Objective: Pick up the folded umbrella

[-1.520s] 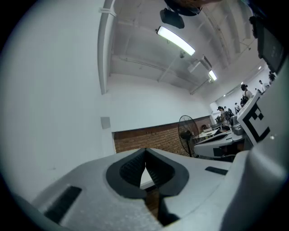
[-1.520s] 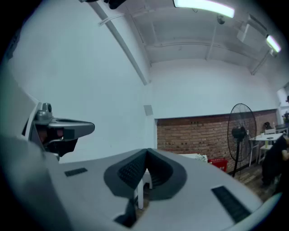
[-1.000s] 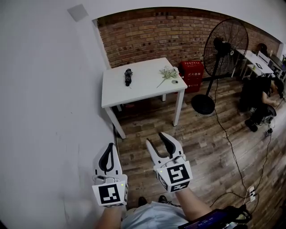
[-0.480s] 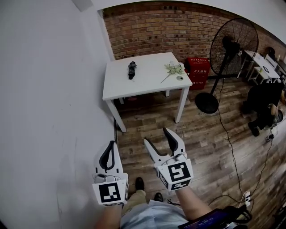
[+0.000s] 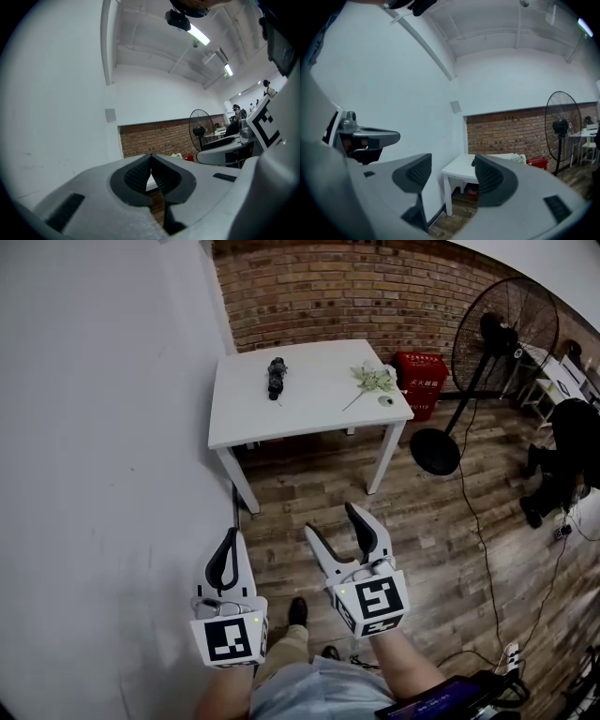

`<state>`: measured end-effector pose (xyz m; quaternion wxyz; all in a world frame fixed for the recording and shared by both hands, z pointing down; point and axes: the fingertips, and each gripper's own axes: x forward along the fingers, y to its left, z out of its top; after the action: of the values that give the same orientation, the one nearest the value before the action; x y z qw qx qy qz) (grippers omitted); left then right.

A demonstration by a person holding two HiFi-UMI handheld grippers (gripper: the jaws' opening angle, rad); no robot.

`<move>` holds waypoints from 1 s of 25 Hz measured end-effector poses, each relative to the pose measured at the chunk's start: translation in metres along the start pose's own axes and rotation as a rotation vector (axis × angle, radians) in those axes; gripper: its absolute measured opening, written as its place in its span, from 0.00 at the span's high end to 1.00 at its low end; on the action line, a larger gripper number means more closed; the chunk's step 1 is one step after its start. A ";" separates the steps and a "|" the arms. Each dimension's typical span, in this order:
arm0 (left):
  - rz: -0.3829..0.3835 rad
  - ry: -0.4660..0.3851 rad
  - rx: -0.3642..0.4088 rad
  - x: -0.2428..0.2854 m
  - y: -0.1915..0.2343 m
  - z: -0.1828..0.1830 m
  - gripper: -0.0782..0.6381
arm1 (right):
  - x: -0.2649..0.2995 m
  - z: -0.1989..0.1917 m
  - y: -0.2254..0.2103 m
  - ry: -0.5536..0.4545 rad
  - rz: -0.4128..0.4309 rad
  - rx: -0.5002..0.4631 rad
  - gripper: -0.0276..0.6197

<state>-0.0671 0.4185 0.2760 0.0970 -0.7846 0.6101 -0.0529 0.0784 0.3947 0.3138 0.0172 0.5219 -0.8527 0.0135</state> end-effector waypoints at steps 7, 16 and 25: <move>-0.013 0.055 -0.012 0.080 0.043 -0.033 0.88 | 0.088 -0.011 -0.019 0.032 -0.019 0.005 0.51; -0.061 -0.039 -0.035 0.162 0.086 -0.013 0.88 | 0.166 0.018 -0.034 -0.007 -0.067 -0.030 0.52; -0.073 -0.096 -0.029 0.200 0.113 -0.009 0.88 | 0.200 0.038 -0.043 -0.035 -0.109 -0.075 0.53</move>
<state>-0.1254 0.1972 0.2531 0.1129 -0.8092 0.5765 -0.0099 0.0253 0.1958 0.2843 0.0225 0.5667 -0.8231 -0.0288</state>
